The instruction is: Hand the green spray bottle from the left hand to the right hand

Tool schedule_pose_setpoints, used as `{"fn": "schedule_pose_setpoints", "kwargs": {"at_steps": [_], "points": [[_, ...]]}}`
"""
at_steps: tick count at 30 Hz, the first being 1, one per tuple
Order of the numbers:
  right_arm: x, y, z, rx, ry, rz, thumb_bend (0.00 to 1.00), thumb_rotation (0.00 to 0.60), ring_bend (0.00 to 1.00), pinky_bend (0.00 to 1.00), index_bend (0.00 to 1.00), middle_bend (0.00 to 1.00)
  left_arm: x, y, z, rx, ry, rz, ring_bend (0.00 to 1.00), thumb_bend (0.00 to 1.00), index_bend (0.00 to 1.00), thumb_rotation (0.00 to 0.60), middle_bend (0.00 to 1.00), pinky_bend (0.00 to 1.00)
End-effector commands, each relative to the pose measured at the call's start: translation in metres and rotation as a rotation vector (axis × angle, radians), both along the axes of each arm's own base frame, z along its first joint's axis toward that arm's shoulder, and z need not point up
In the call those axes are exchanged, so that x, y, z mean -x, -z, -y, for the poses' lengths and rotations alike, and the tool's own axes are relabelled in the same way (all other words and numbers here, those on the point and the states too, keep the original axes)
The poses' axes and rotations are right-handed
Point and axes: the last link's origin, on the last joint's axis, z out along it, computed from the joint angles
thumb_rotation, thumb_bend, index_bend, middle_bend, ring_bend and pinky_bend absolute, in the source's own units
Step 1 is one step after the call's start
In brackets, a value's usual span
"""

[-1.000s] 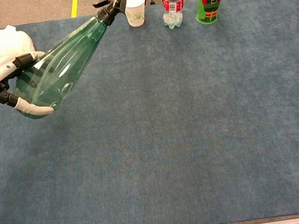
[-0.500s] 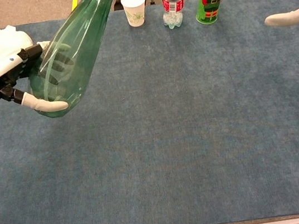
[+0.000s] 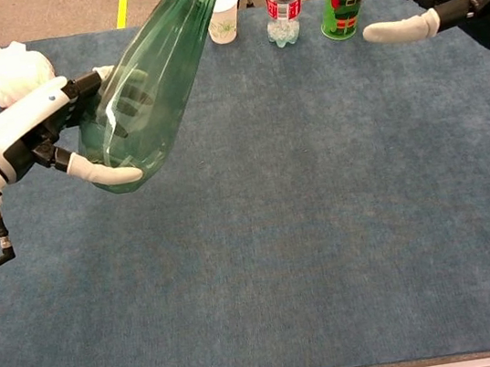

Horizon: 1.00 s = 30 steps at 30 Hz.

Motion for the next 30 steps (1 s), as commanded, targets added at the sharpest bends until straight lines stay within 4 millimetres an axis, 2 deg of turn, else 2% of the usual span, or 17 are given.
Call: {"fn": "schedule_pose_setpoints", "kwargs": {"at_steps": [1, 15, 30], "points": [[-0.013, 0.012, 0.004, -0.027, -0.004, 0.039, 0.00, 0.600, 0.00, 0.03, 0.04, 0.09, -0.003, 0.003, -0.001, -0.002, 0.003, 0.006, 0.24, 0.20, 0.35, 0.600, 0.29, 0.53], [-0.056, 0.040, 0.010, -0.105, 0.035, 0.237, 0.00, 0.600, 0.00, 0.03, 0.04, 0.09, -0.011, 0.019, -0.005, -0.013, -0.005, 0.008, 0.24, 0.20, 0.35, 0.600, 0.29, 0.53], [-0.096, 0.059, 0.021, -0.113, 0.054, 0.374, 0.00, 0.600, 0.00, 0.03, 0.03, 0.09, -0.018, 0.034, -0.004, 0.016, -0.032, 0.033, 0.24, 0.20, 0.35, 0.600, 0.29, 0.53]]}}
